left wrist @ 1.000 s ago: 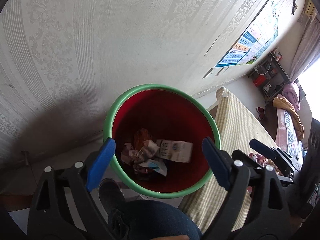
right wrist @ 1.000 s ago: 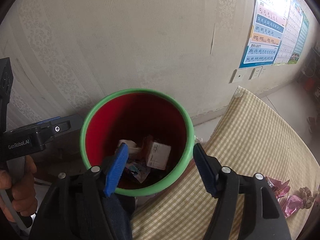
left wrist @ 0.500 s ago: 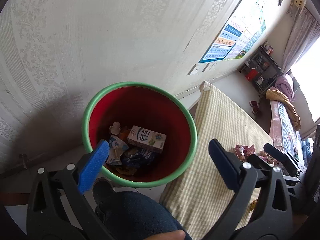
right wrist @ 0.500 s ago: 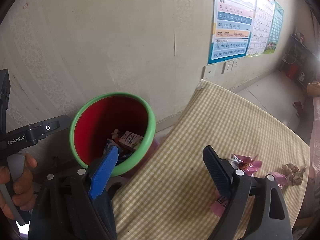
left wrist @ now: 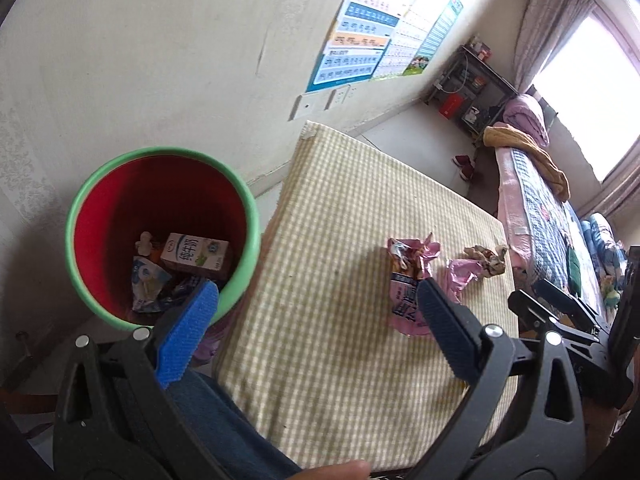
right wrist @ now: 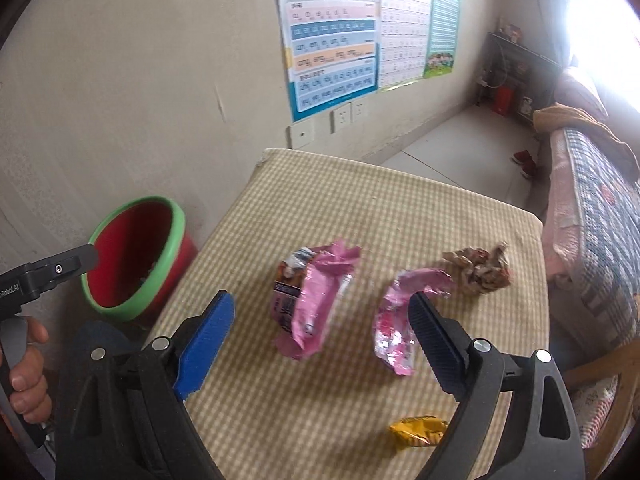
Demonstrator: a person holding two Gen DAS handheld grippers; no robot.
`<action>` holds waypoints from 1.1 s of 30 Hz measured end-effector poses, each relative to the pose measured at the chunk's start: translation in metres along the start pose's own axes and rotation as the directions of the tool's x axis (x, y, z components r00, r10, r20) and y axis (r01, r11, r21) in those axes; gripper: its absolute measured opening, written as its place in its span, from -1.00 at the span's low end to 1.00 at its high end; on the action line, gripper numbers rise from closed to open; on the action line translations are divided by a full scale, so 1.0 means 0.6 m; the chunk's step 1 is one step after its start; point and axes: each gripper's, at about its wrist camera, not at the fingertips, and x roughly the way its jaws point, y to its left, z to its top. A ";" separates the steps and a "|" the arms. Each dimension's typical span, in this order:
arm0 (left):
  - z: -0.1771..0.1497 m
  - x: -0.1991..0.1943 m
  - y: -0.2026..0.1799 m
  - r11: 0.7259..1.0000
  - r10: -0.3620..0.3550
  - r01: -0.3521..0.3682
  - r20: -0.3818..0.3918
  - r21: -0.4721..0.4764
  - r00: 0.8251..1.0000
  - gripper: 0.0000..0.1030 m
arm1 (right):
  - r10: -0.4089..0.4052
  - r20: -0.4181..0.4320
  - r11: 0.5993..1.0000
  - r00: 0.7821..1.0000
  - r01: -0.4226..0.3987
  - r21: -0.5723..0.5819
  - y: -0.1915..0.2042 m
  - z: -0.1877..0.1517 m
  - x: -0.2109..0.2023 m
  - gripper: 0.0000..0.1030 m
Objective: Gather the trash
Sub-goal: 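Move both open tools back over the table toward the remaining wrappers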
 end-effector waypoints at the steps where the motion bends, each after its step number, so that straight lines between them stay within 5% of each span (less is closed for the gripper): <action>1: -0.002 0.003 -0.013 1.000 -0.006 0.006 -0.005 0.012 1.000 0.89 | -0.013 0.002 1.000 1.000 0.013 0.016 -0.018 -0.007 -0.006 0.67; 15: -0.024 0.073 -0.168 0.984 -0.046 0.060 -0.089 0.166 0.995 0.89 | -0.119 0.004 0.975 0.993 0.116 0.189 -0.197 -0.064 -0.047 0.67; 33: -0.018 0.220 -0.187 0.982 0.029 0.014 -0.225 0.190 0.974 0.89 | -0.117 -0.059 0.959 0.991 0.128 0.252 -0.289 -0.039 0.058 0.67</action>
